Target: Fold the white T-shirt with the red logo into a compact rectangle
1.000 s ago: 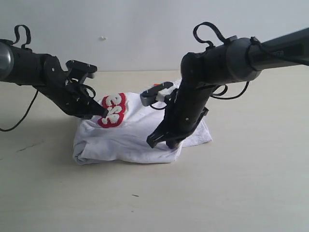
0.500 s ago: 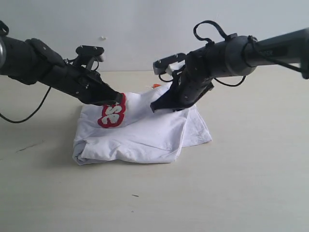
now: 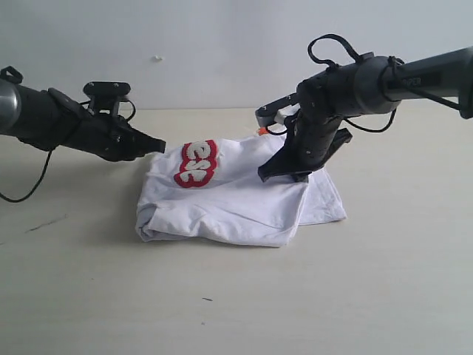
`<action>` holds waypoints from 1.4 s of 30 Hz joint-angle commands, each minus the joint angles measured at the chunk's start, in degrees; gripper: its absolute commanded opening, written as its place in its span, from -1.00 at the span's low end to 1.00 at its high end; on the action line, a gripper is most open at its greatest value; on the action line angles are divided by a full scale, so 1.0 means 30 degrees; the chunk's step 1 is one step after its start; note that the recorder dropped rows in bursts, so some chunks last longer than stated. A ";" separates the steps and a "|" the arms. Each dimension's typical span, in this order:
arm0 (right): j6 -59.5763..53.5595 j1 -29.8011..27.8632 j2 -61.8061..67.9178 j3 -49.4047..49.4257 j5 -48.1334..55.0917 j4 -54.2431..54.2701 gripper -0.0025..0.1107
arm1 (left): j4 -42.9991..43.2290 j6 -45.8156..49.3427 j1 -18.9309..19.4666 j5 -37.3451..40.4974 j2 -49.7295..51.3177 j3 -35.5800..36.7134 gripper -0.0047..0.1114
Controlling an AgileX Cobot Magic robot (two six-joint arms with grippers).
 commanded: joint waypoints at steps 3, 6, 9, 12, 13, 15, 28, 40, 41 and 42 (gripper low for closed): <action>-0.1582 -0.0180 -0.1776 0.0278 0.0713 0.2545 -0.96 | -0.0093 0.0359 0.0032 0.2246 -0.2177 -0.0109 -0.92; -0.3842 -0.0180 -0.3636 0.1240 0.0232 0.5465 -0.96 | -0.0093 0.0359 0.0189 0.2678 -0.4753 0.0840 -0.92; -0.4432 -0.0180 -0.5652 0.3388 -0.1742 0.6565 -0.96 | -0.0093 0.0431 0.0189 0.1733 -0.6932 0.2468 -0.92; -0.4368 -0.0180 -0.9102 0.6121 -0.4518 0.6740 -0.96 | -0.0093 0.0558 0.0189 0.1177 -0.9762 0.4115 -0.92; -0.4209 -0.0180 -1.0044 0.6749 -0.4961 0.6740 -0.96 | -0.0142 0.0558 0.0189 0.1329 -1.0448 0.4352 -0.92; -0.3883 -0.0180 -1.2075 0.8079 -0.5981 0.6740 -0.96 | -0.0226 0.0558 0.0189 0.1901 -1.1912 0.4975 -0.92; -0.3883 -0.0180 -2.0990 1.2090 -0.7303 0.7168 -0.96 | -0.0350 0.0601 0.0189 0.2338 -1.9604 0.8521 -0.92; -0.3352 -0.0180 -2.8024 1.4654 -0.7266 0.7168 -0.96 | -0.1177 0.0601 0.0189 0.2458 -2.6567 1.1467 -0.92; -0.3352 -0.0180 -2.8737 1.4862 -0.7177 0.7168 -0.96 | -0.1219 0.0601 0.0189 0.2551 -2.7239 1.1686 -0.92; -0.3352 -0.0180 -2.9468 1.5019 -0.7143 0.7168 -0.96 | -0.1299 0.0601 0.0189 0.2648 -2.7903 1.1878 -0.92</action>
